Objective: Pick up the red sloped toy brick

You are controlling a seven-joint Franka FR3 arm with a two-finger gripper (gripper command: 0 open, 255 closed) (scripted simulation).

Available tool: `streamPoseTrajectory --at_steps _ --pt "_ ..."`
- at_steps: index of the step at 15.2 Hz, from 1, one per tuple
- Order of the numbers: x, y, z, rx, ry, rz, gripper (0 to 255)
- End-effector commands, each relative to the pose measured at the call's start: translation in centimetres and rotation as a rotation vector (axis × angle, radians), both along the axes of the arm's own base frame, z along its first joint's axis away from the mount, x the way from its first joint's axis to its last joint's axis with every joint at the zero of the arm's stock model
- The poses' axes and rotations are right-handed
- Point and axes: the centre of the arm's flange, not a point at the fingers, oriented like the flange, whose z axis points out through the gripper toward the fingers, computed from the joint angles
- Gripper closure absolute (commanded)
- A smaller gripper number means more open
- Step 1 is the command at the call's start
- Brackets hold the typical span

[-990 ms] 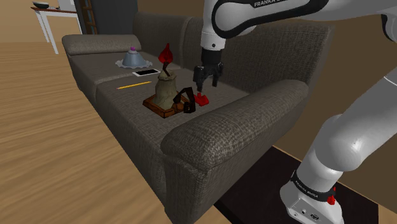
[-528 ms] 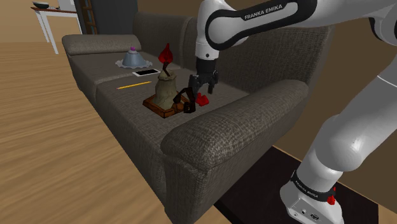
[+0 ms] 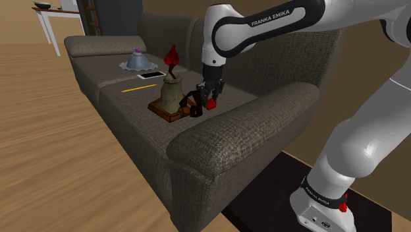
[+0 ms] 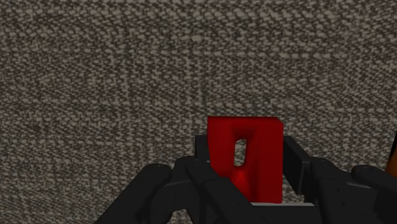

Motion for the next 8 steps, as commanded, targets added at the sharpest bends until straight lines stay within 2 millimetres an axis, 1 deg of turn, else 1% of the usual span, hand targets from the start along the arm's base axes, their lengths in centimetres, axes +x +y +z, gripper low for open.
streamPoseTrajectory --at_steps 1,5,8 --pt "0.0 0.0 0.0 0.000 0.000 0.000 255" --pt "0.0 0.0 -0.1 0.000 0.000 0.000 255" --pt "0.0 0.0 1.5 0.000 0.000 0.000 255"
